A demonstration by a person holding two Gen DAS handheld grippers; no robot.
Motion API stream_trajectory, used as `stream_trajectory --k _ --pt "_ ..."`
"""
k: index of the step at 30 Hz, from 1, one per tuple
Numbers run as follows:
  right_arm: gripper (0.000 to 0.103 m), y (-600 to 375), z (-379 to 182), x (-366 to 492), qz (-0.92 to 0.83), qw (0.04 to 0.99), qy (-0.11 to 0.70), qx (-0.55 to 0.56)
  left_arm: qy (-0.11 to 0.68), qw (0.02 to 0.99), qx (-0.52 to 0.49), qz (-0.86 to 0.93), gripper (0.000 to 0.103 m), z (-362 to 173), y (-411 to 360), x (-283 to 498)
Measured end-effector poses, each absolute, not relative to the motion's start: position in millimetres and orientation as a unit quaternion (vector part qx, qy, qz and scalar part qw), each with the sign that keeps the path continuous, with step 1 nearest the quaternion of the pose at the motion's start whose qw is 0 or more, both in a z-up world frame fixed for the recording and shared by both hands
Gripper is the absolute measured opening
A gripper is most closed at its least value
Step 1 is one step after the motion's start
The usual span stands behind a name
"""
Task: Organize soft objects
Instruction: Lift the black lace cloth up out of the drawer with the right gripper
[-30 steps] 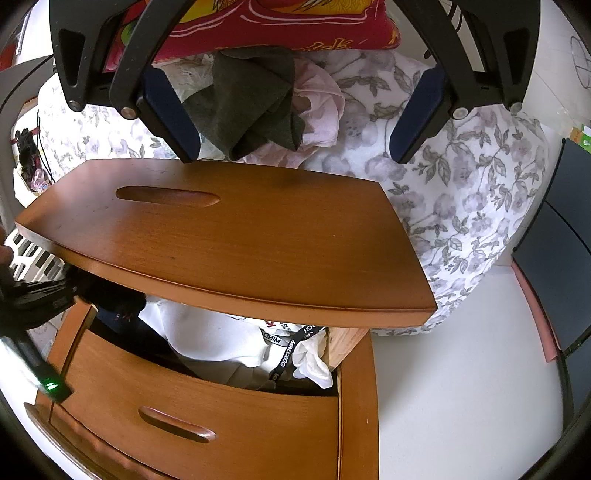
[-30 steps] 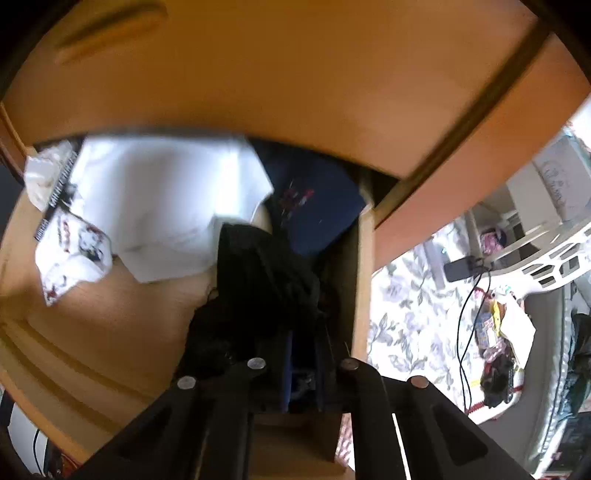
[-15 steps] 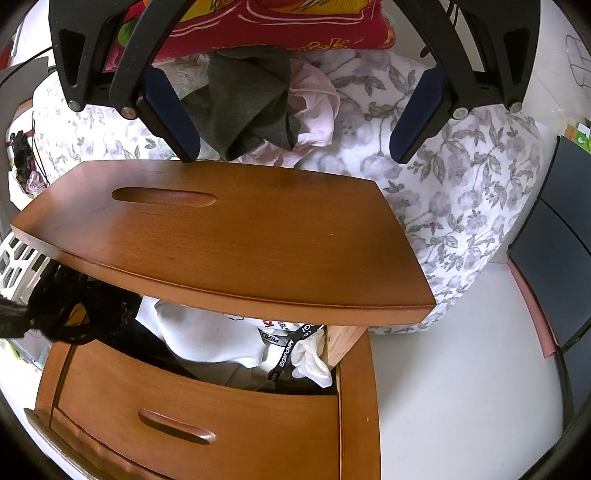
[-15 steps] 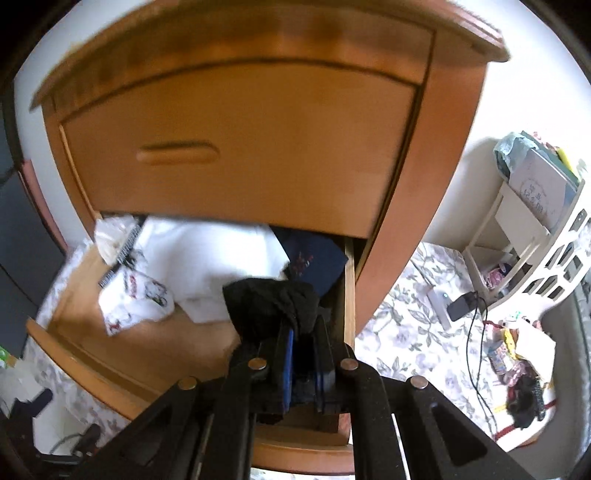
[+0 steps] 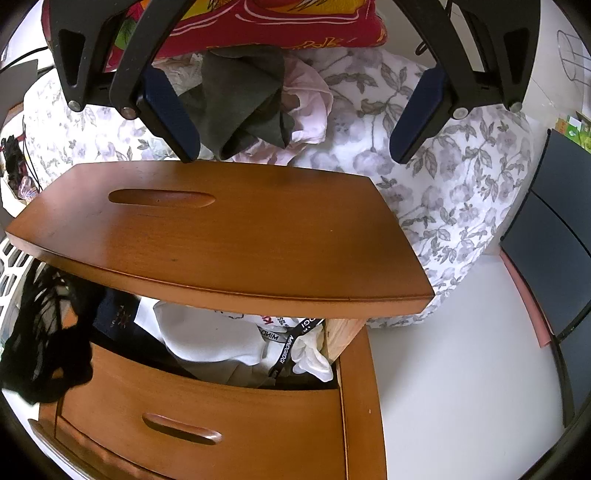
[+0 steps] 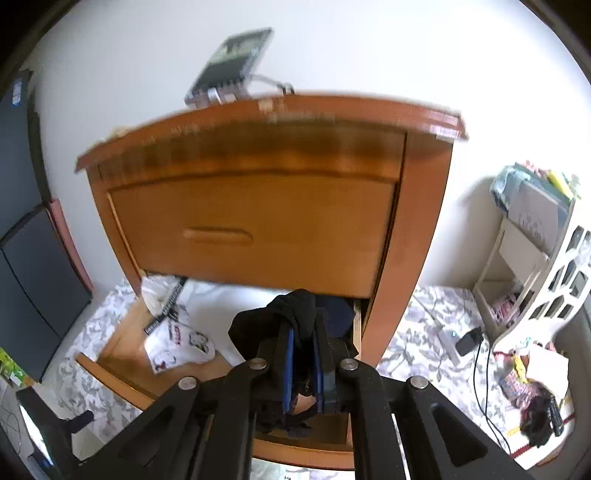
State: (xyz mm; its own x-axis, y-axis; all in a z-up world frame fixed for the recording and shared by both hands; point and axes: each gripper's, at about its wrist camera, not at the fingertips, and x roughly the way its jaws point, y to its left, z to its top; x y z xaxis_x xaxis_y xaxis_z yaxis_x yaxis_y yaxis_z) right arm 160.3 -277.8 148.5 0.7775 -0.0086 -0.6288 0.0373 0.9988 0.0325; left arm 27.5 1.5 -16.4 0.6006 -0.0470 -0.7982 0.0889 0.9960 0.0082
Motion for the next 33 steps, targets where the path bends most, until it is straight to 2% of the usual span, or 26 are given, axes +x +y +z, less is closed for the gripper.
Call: stream_trajectory --k 18,33 --pt "0.009 -252.1 244.3 101.1 0.017 0.974 0.223 -0.013 0.44 0.897 0.024 -0.039 0.102 -14.1 0.7 25.6" --pt "0.009 -241.1 271.8 38.1 0.056 0.98 0.192 -0.024 0.434 0.9 0.023 -0.034 0.102 -11.6 0.2 23.5"
